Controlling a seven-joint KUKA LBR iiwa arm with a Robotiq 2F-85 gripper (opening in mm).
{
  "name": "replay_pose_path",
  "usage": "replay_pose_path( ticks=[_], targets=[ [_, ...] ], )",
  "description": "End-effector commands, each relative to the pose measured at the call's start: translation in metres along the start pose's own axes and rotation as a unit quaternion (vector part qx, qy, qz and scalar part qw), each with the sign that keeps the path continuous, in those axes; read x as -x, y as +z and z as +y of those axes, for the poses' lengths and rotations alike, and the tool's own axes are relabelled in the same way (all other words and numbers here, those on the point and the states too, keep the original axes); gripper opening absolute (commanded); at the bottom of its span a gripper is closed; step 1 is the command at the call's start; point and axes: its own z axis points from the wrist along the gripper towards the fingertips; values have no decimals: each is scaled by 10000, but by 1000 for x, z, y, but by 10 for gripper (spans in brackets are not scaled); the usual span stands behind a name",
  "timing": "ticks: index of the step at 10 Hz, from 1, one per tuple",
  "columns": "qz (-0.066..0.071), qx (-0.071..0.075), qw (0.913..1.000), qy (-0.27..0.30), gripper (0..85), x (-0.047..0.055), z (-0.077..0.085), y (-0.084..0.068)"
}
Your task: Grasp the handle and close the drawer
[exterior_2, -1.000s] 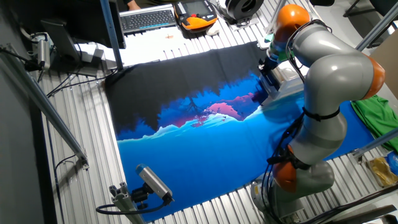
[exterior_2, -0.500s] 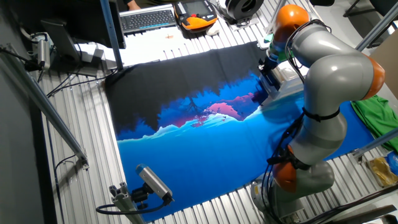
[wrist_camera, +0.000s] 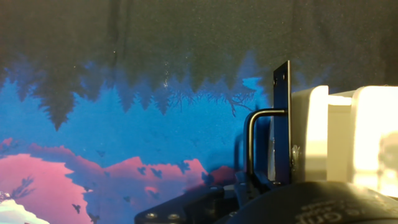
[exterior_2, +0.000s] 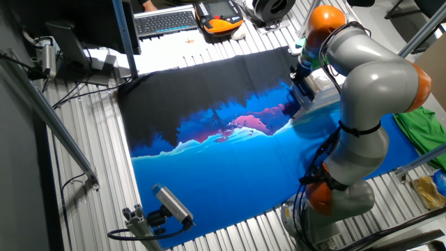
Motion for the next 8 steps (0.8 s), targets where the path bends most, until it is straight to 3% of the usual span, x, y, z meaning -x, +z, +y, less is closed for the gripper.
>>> replay_pose_path(
  ticks=[1,8],
  targets=[
    [2,-21,10000,-21,0,0,-1,0],
    [-7,-13,10000,-13,0,0,-1,0]
  ],
)
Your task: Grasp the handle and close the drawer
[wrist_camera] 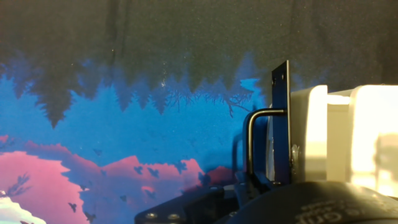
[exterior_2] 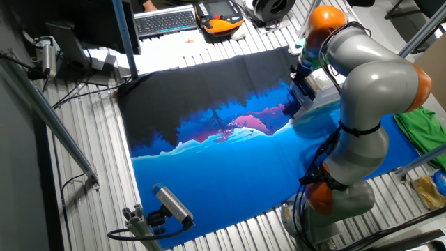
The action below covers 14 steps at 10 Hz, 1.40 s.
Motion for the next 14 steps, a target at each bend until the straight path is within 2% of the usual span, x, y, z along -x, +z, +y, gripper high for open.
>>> replay_pose_path(
  ticks=[1,4,14],
  targets=[
    [2,0,10000,9,0,0,0,0],
    [-9,-40,10000,32,0,0,0,0],
    [-10,-42,9999,102,0,0,-2,-1]
  ],
)
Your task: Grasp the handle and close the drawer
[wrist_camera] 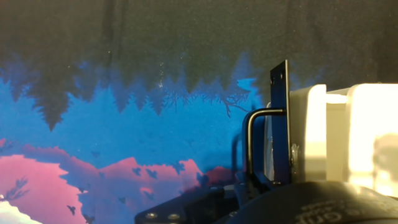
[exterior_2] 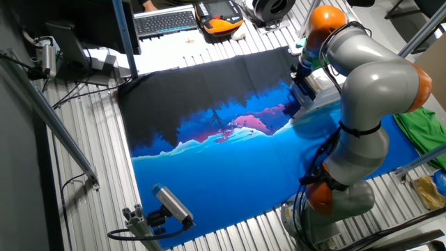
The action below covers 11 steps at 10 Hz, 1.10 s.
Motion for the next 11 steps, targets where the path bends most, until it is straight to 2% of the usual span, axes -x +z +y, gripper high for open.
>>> replay_pose_path(
  ticks=[1,11],
  targets=[
    [1,-2,10000,59,0,0,0,0],
    [17,-65,9999,-119,0,-1,-8,-2]
  ],
)
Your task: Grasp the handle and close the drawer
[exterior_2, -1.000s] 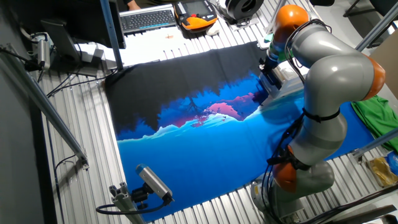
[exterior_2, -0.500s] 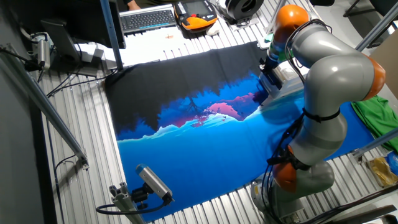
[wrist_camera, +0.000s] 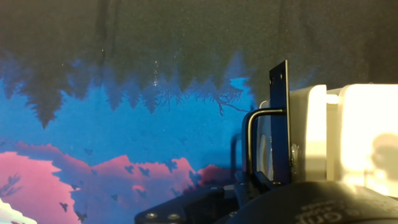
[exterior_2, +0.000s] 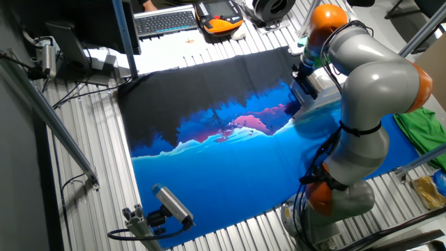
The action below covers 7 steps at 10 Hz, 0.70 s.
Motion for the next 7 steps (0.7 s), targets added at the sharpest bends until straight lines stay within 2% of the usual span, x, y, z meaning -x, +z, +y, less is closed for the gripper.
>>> replay_pose_path(
  ticks=[1,5,7],
  targets=[
    [-3,-16,10000,-11,0,0,0,0],
    [-3,-13,10000,-88,0,1,-3,0],
    [-11,46,10000,-18,0,1,-3,0]
  ],
)
